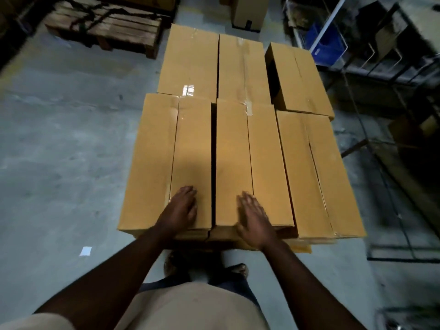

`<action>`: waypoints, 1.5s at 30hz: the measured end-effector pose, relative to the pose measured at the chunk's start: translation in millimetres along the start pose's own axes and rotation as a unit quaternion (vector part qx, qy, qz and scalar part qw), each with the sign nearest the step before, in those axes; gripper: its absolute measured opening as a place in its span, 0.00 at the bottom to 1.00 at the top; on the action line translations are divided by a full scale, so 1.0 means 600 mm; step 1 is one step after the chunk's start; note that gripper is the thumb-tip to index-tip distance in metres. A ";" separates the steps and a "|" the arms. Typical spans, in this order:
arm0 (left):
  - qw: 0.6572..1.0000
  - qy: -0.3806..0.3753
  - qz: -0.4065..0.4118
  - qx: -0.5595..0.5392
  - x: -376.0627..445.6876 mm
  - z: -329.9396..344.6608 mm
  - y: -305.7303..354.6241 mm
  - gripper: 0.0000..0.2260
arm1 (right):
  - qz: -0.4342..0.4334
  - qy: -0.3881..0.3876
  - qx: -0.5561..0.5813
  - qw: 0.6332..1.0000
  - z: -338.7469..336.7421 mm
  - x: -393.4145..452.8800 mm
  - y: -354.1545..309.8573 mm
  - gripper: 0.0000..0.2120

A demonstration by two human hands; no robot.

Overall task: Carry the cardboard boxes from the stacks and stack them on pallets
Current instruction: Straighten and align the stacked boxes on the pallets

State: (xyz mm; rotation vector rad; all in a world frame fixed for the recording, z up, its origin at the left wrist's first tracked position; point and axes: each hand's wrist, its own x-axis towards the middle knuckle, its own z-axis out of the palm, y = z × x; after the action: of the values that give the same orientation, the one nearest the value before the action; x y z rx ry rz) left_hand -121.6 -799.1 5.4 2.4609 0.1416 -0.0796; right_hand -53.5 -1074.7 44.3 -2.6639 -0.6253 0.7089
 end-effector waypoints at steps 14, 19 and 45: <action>0.911 0.088 -0.380 -0.133 -0.021 -0.104 -0.146 0.54 | 0.052 -0.011 0.038 0.998 0.102 0.081 -0.217 0.64; 0.918 0.083 -0.361 -0.140 -0.022 -0.102 -0.141 0.54 | 0.064 0.022 0.174 0.982 0.085 0.076 -0.232 0.60; 0.934 0.040 -0.325 -0.141 -0.005 -0.110 -0.122 0.49 | 0.035 0.013 -0.088 0.995 0.087 0.060 -0.130 0.62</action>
State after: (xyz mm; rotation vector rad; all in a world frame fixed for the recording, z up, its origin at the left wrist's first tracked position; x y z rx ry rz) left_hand -132.3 -701.2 11.8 2.0374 0.9323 -0.2266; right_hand -78.5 -981.0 18.2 -2.8643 -0.6170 0.6635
